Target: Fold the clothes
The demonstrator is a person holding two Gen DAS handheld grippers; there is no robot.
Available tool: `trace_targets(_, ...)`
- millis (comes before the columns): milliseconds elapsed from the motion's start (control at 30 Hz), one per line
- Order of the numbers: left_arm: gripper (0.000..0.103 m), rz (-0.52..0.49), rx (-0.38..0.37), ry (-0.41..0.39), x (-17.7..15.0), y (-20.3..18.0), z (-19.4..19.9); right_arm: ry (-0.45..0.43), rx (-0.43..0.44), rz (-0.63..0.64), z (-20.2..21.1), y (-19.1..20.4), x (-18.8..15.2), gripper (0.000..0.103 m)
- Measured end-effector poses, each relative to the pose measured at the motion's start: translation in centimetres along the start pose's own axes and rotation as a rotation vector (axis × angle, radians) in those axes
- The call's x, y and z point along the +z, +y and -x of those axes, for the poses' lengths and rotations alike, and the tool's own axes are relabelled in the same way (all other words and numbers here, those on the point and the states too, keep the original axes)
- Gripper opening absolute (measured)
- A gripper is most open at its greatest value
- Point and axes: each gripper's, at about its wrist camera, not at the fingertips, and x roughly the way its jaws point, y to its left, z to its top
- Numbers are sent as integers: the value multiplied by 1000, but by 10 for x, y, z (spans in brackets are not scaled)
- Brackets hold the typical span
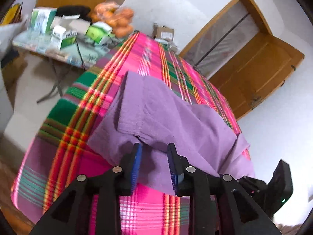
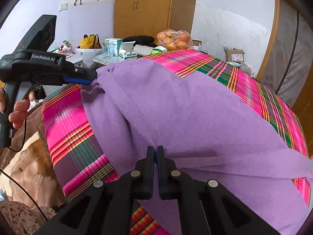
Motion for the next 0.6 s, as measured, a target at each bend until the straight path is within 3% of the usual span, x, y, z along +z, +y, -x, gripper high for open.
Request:
trace_targets(67, 38, 13, -16, 3, 0, -1, -3, 1, 3, -9, -1, -1, -2, 3)
trace_targets(233, 39, 185, -70, 1, 8, 12, -12, -5, 12, -28, -2, -3, -4, 3)
trace_targets(333, 46, 256, -45, 21, 8, 17, -21, -15, 19, -41, -1, -4, -4, 3)
trace_targets(467, 47, 330, -46, 35, 7, 22, -30, -25, 27, -49, 0, -7, -6, 3)
trace_targets(600, 45, 493, -78, -17, 10, 40, -25, -30, 30, -48, -2, -9, -8, 3)
